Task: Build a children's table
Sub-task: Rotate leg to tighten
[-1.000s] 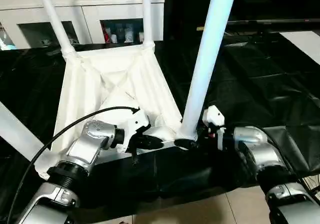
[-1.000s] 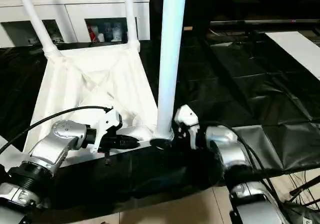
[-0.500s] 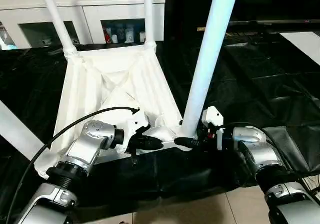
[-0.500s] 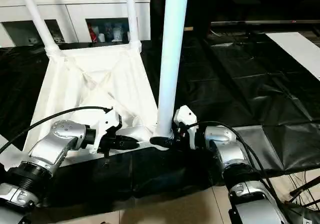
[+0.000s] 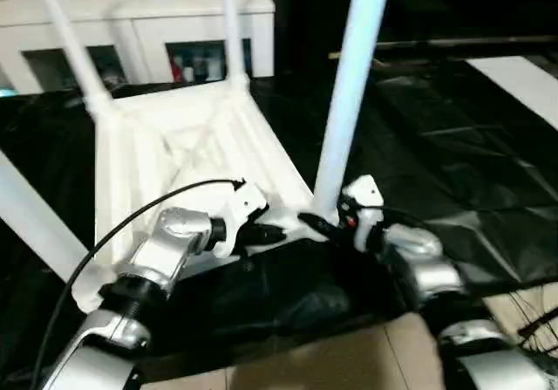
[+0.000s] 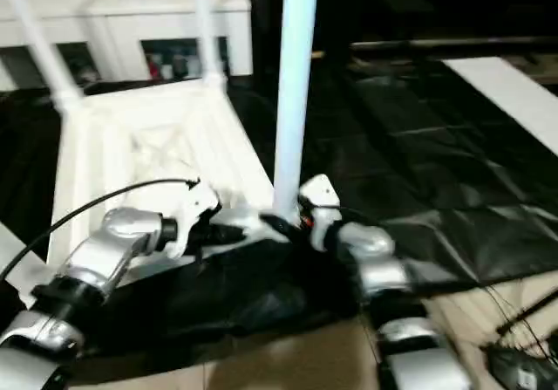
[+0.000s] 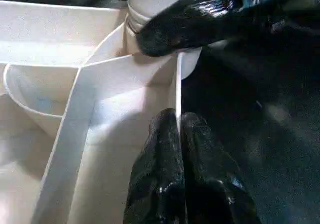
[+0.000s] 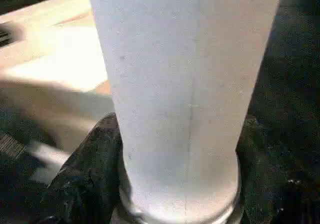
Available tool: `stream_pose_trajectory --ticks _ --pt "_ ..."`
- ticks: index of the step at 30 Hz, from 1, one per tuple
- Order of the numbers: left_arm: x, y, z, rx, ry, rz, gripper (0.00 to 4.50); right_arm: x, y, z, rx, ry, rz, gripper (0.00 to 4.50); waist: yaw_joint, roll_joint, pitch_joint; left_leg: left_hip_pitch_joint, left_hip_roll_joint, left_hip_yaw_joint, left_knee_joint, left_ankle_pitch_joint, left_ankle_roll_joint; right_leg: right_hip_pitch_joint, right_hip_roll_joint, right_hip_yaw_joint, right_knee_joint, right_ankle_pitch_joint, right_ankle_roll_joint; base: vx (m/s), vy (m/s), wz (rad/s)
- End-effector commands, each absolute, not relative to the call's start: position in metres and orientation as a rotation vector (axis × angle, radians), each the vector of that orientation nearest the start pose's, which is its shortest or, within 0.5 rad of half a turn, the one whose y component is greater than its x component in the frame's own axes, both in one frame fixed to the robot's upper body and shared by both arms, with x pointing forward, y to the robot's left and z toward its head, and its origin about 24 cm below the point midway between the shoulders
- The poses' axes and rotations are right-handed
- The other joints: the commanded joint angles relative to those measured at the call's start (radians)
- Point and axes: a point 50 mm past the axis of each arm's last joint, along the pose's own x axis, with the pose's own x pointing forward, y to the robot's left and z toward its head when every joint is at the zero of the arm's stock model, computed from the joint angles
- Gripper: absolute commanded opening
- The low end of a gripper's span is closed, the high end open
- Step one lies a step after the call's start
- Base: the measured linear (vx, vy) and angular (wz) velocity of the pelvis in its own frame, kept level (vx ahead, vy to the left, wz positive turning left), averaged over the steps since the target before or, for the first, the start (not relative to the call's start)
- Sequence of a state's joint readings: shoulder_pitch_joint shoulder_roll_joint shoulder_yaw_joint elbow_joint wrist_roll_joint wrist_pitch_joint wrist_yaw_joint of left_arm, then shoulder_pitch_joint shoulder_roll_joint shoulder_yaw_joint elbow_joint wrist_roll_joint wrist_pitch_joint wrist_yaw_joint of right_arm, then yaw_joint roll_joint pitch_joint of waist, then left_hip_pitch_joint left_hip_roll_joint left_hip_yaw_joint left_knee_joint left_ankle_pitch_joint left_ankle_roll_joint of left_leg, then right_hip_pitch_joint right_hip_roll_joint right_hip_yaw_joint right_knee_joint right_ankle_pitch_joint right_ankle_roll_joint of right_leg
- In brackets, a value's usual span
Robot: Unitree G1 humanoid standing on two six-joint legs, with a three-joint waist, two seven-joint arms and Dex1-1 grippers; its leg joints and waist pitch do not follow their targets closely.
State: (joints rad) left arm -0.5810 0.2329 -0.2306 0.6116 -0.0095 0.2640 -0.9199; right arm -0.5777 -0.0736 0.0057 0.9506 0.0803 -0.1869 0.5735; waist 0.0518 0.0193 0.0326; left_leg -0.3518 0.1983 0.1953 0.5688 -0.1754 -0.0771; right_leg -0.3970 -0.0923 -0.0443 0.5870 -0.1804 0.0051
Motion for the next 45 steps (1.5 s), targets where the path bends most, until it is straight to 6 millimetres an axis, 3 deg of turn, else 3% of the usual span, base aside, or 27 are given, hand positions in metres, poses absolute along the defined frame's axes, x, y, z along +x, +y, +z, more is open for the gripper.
stream_pose_trajectory --ticks 1,3,4,7,8,12,13,19,20,22,24,27,28,30,31,32,33,35,38,40,41,43,45 --pt "0.322 0.100 0.020 0.188 0.542 -0.992 0.00 0.323 -0.094 -0.011 0.091 0.328 0.552 2.67 -0.009 0.000 -0.033 0.014 0.018 -0.028 -0.079 -0.463 -0.013 0.014 -0.047 0.016 -0.107 -0.611 -0.109 0.000 0.000 0.00" --pt "0.325 0.092 0.019 0.163 0.544 -0.960 0.00 0.325 -0.081 -0.013 0.079 0.349 0.494 2.67 -0.011 0.002 -0.034 0.013 0.019 -0.031 -0.082 -0.470 -0.009 0.015 -0.048 0.014 -0.112 -0.617 -0.099 0.000 0.000 0.00" --pt "0.327 0.083 0.019 0.146 0.543 -0.934 0.00 0.327 -0.068 -0.013 0.112 0.384 0.430 2.67 -0.020 0.002 -0.033 0.014 0.016 -0.034 -0.084 -0.492 -0.013 0.011 -0.045 0.008 -0.114 -0.625 -0.095 0.000 0.000 0.00" --pt "0.329 0.077 0.019 0.144 0.538 -0.922 0.00 0.329 -0.055 -0.010 0.164 0.400 0.394 2.67 -0.027 -0.003 -0.031 0.021 0.013 -0.040 -0.083 -0.543 -0.005 0.004 -0.044 0.004 -0.125 -0.654 -0.075 0.000 0.000 0.00" --pt "0.330 0.076 0.019 0.145 0.536 -0.923 0.00 0.328 -0.052 -0.010 0.157 0.401 0.397 2.67 -0.027 -0.001 -0.031 0.023 0.014 -0.043 -0.085 -0.565 -0.002 0.003 -0.044 0.000 -0.130 -0.650 -0.074 0.000 0.000 0.00" --pt "0.332 0.077 0.020 0.155 0.533 -0.910 0.00 0.327 -0.049 -0.011 0.150 0.401 0.387 2.67 -0.031 0.005 -0.028 0.027 0.018 -0.047 -0.094 -0.612 -0.004 0.008 -0.044 -0.013 -0.135 -0.594 -0.086 0.000 0.000 0.00" --pt "0.332 0.077 0.020 0.155 0.533 -0.910 0.00 0.327 -0.049 -0.011 0.151 0.400 0.386 3.02 -0.030 0.005 -0.030 0.030 0.017 -0.048 -0.094 -0.617 -0.005 0.009 -0.045 -0.014 -0.137 -0.591 -0.088 0.000 0.000 0.00" --pt "0.331 0.081 0.019 0.167 0.528 -0.941 0.00 0.332 -0.054 -0.007 0.131 0.370 0.339 3.57 -0.028 0.001 -0.028 0.026 0.017 -0.047 -0.095 -0.600 0.002 0.009 -0.053 -0.009 -0.138 -0.609 -0.091 0.000 0.000 0.00" --pt "0.329 0.083 0.019 0.172 0.526 -0.967 0.00 0.336 -0.059 -0.003 0.053 0.332 0.361 3.70 -0.025 0.002 -0.029 0.025 0.018 -0.046 -0.096 -0.583 0.002 0.009 -0.054 -0.006 -0.137 -0.607 -0.094 0.000 0.000 0.00" --pt "0.328 0.084 0.019 0.175 0.525 -0.978 0.00 0.337 -0.061 -0.001 0.026 0.315 0.375 3.80 -0.025 0.001 -0.031 0.018 0.018 -0.045 -0.098 -0.555 0.005 0.015 -0.056 -0.003 -0.132 -0.590 -0.101 0.000 0.000 0.00" --pt "0.326 0.086 0.020 0.181 0.522 -1.008 0.00 0.341 -0.071 0.005 0.020 0.279 0.402 3.80 -0.023 -0.002 -0.031 0.018 0.020 -0.043 -0.098 -0.547 0.010 0.014 -0.057 -0.001 -0.132 -0.582 -0.106 0.000 0.000 0.00" --pt "0.322 0.091 0.021 0.202 0.519 -1.052 0.00 0.345 -0.085 0.012 -0.004 0.238 0.464 3.80 -0.019 -0.002 -0.035 0.008 0.025 -0.040 -0.100 -0.493 0.023 0.023 -0.057 0.006 -0.121 -0.504 -0.133 0.000 0.000 0.00" --pt "0.322 0.094 0.021 0.206 0.519 -1.064 0.00 0.345 -0.093 0.014 -0.022 0.227 0.492 3.80 -0.016 -0.001 -0.035 0.012 0.026 -0.035 -0.097 -0.476 0.026 0.017 -0.055 0.010 -0.118 -0.467 -0.154 0.000 0.000 0.00" --pt "0.320 0.101 0.022 0.219 0.521 -1.087 0.00 0.345 -0.114 0.018 -0.085 0.206 0.571 3.80 -0.007 -0.003 -0.038 0.013 0.028 -0.028 -0.094 -0.437 0.038 0.022 -0.053 0.014 -0.110 -0.395 -0.180 0.000 0.000 0.00" --pt "0.320 0.101 0.022 0.219 0.521 -1.087 0.00 0.345 -0.114 0.018 -0.085 0.206 0.571 3.80 -0.001 -0.005 -0.038 0.011 0.028 -0.021 -0.091 -0.406 0.049 0.024 -0.052 0.017 -0.106 -0.362 -0.194 0.000 0.000 0.00" --pt "0.317 0.108 0.024 0.232 0.525 -1.119 0.00 0.341 -0.139 0.023 -0.138 0.196 0.673 3.80 0.003 -0.002 -0.038 0.007 0.026 -0.021 -0.090 -0.389 0.058 0.029 -0.051 0.016 -0.102 -0.357 -0.198 0.000 0.000 0.00" --pt "0.317 0.109 0.024 0.234 0.526 -1.123 0.00 0.341 -0.142 0.024 -0.141 0.195 0.684 3.80 0.006 -0.005 -0.039 0.004 0.027 -0.020 -0.089 -0.380 0.065 0.032 -0.050 0.017 -0.101 -0.352 -0.195 0.000 0.000 0.00" --pt "0.314 0.113 0.025 0.238 0.525 -1.155 0.00 0.337 -0.156 0.031 -0.124 0.179 0.779 3.80 0.014 0.003 -0.042 0.008 0.030 -0.016 -0.083 -0.344 0.076 0.030 -0.049 0.020 -0.095 -0.299 -0.215 0.029 -0.013 0.06" --pt "0.311 0.116 0.027 0.239 0.528 -1.187 0.00 0.332 -0.166 0.035 -0.120 0.179 0.870 3.80 0.024 -0.001 -0.049 -0.002 0.030 -0.009 -0.069 -0.242 0.108 0.041 -0.045 0.018 -0.072 -0.163 -0.257 0.070 -0.027 0.11" --pt "0.308 0.117 0.028 0.241 0.532 -1.226 0.00 0.326 -0.172 0.037 -0.125 0.194 0.963 3.80 0.032 0.005 -0.066 -0.013 0.031 -0.009 -0.053 -0.118 0.144 0.052 -0.043 0.014 -0.042 0.012 -0.295 0.067 -0.024 0.01" --pt "0.308 0.117 0.028 0.241 0.532 -1.226 0.00 0.326 -0.172 0.037 -0.125 0.194 0.963 3.80 0.035 0.006 -0.068 -0.010 0.031 -0.004 -0.043 -0.063 0.172 0.043 -0.038 0.013 -0.033 0.116 -0.317 0.000 0.000 0.00" --pt "0.303 0.118 0.030 0.232 0.535 -1.278 0.00 0.321 -0.178 0.040 -0.152 0.198 1.041 3.80 0.038 0.001 -0.064 -0.016 0.027 -0.002 -0.041 -0.065 0.187 0.046 -0.041 0.010 -0.034 0.118 -0.320 0.000 0.000 0.00" --pt "0.298 0.117 0.032 0.221 0.542 -1.330 0.00 0.319 -0.181 0.042 -0.171 0.204 1.091 3.80 0.043 0.001 -0.061 -0.015 0.030 -0.002 -0.042 -0.105 0.181 0.045 -0.043 0.009 -0.040 0.038 -0.311 0.000 0.000 0.00"
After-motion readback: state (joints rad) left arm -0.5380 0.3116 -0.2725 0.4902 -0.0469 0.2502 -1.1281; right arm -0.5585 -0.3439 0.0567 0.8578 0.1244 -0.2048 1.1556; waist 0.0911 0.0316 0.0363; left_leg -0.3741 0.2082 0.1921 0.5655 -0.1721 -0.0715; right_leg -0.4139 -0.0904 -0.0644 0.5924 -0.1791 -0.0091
